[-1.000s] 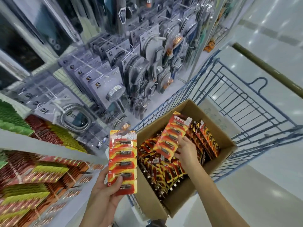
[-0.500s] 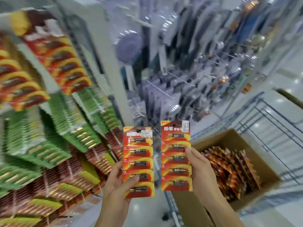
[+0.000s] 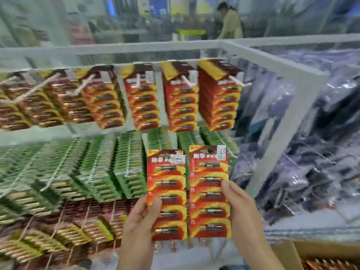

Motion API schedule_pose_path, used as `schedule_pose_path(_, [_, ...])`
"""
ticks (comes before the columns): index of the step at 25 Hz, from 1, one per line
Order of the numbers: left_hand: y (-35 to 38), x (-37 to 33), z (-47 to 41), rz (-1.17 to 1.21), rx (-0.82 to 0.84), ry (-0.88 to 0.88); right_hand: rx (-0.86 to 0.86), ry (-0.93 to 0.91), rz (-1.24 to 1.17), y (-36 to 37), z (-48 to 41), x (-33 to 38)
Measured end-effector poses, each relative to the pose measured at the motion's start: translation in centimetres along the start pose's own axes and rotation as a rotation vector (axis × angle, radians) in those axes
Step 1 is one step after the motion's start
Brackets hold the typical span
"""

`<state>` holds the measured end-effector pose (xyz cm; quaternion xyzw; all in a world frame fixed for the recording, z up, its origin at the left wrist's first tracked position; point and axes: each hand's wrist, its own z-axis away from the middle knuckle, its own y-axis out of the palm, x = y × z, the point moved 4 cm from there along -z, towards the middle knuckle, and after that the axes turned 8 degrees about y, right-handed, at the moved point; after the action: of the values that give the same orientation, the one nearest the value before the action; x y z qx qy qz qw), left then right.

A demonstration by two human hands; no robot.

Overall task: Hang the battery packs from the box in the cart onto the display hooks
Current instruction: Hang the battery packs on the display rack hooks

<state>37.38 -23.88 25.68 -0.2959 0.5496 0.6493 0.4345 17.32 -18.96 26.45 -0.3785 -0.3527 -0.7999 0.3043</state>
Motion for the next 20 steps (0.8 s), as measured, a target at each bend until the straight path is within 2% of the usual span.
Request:
schedule_pose_path(8, [-5.2,-7.5,-1.8,0.106,-0.157,0.157,0.129,-0.018,0.016,8.6,-0.6,0.5])
schedule_pose_path(16, [-4.4,-15.6,-4.1,-0.038,-0.115,0.457,0.266,-0.042,0.01,13.0,1.0,2.1])
schedule_pose_path(20, [-4.2,-16.8,-5.0,-0.036,-0.115,0.486,0.27,0.002,-0.054,12.6,0.6,1.3])
